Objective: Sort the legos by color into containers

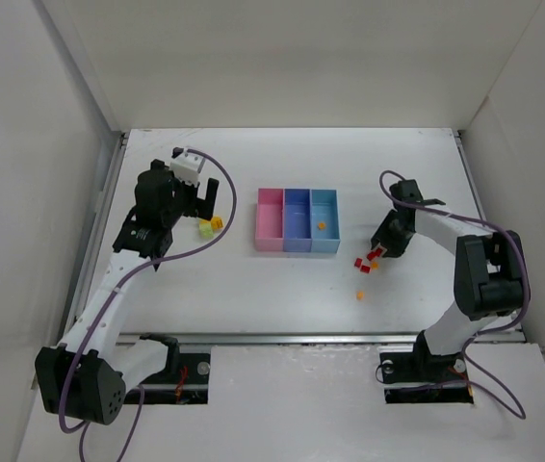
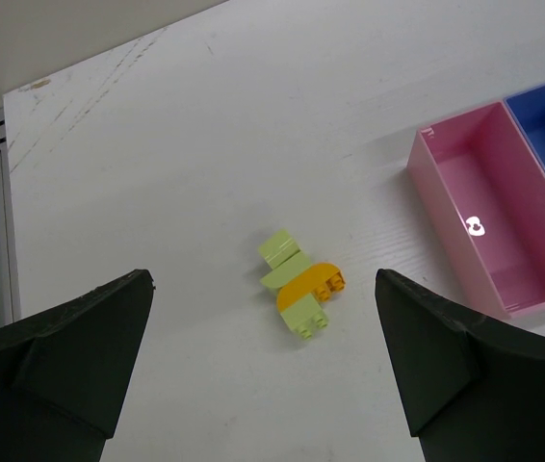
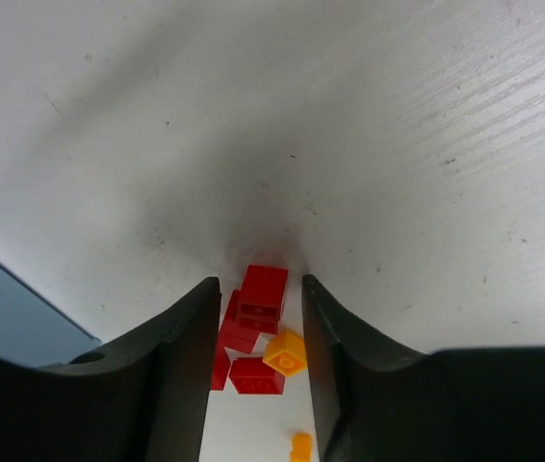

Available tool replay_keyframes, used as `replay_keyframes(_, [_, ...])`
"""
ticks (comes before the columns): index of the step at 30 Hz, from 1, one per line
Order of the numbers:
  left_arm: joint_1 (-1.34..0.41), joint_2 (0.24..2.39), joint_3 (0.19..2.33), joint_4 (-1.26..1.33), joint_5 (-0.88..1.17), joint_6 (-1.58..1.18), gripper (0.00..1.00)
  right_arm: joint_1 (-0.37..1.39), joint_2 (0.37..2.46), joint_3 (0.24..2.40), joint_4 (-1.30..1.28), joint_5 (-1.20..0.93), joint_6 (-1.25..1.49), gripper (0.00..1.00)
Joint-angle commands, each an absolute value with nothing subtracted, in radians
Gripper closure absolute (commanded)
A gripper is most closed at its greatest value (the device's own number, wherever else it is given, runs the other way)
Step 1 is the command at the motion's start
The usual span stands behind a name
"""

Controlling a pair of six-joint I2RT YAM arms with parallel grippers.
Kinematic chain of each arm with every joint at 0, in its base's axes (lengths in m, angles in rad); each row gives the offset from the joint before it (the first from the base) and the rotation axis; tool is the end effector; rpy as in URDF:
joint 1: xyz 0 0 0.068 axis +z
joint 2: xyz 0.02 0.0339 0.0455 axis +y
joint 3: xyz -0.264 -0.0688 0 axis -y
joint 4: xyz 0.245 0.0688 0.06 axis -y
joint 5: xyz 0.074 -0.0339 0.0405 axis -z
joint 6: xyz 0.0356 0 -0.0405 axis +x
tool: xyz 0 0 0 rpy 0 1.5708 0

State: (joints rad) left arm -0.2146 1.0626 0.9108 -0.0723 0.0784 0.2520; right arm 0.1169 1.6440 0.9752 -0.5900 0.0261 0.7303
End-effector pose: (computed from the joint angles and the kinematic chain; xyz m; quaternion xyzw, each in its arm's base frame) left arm 0.2432 -0.0559 0.3421 0.2044 0.7543 -0.0190 0.6236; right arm 0.3004 0.0343 0.1677 0.3002 0.9411 0.0521 0.1469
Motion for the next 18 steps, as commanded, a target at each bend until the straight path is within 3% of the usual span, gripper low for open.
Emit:
replay_keyframes(1, [-0.218,1.035,0.907,-0.048,0.091,0.238,0.00,0.109,1.624,0.988,-0.546,0.067,0.739,0.56])
replay_keyframes(5, [-0.218,1.035,0.907,-0.048,0.091,0.238,0.00,0.109,1.624,0.988,-0.537,0.080,0.739,0.78])
replay_keyframes(11, [-0.218,1.035,0.916,-0.057,0.110,0.238,0.00,0.109,1.597,0.979,-0.546,0.126,0.718,1.00])
replay_keyframes(14, [-0.218,1.046,0.916,-0.057,0.110,0.238,0.00,0.178,1.565,1.075,-0.589,0.208,0.660,1.00])
replay_keyframes(18, [-0.218,1.057,0.916,-0.057,0.110,0.238,0.00,0.401,1.500,1.250,-0.608,0.344,0.484,1.00])
